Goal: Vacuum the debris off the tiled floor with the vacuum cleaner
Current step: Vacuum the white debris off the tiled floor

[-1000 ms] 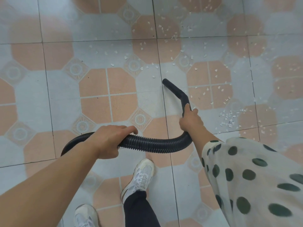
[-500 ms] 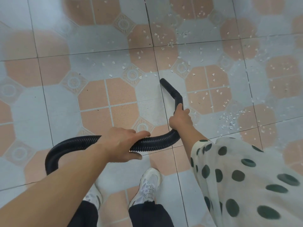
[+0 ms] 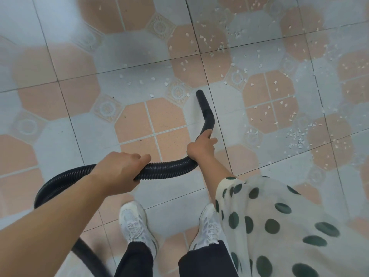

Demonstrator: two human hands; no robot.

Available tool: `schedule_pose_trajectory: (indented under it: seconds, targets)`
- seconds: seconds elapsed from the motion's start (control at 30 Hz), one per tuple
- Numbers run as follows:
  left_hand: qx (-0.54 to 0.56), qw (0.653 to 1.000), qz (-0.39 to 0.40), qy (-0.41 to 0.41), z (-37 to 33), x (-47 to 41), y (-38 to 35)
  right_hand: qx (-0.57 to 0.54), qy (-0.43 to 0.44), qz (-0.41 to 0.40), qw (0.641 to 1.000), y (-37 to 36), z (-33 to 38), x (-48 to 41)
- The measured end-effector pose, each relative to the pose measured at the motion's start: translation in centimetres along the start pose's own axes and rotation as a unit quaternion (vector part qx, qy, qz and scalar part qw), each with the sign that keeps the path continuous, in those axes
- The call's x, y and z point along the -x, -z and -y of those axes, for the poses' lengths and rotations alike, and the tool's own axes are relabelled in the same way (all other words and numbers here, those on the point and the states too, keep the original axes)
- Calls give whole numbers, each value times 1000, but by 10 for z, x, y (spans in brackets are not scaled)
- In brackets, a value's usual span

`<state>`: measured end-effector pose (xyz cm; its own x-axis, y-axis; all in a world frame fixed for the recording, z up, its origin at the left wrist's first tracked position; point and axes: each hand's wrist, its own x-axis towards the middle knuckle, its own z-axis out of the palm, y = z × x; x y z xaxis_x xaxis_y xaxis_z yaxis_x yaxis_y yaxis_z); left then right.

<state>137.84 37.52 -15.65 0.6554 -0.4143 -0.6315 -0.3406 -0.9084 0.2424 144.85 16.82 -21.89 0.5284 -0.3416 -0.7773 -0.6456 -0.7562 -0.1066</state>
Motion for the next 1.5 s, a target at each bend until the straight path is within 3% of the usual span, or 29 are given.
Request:
schedule_pose_trajectory:
  seconds: [0.23,0.37,0.7,1.0,1.23,1.5]
  targets:
    - [22,999,-25,-14,16,-2,6,-14,-23,-27,999,6,22,2]
    - [26,999,-15,-16,28,8,9,15,-25,-2,1000,3,27,16]
    - [55,998,-14,35,75,48,10,79,65,31,994,-23,95,36]
    - [43,999,-2,15,86,74,2,86,12,34,996,-43,87,71]
    - [55,997,20,43,99,89,-3,139,94,66,984,-58,112,71]
    - [103,990,-13,95,107,78,8,198,157,69,965,-43,166,51]
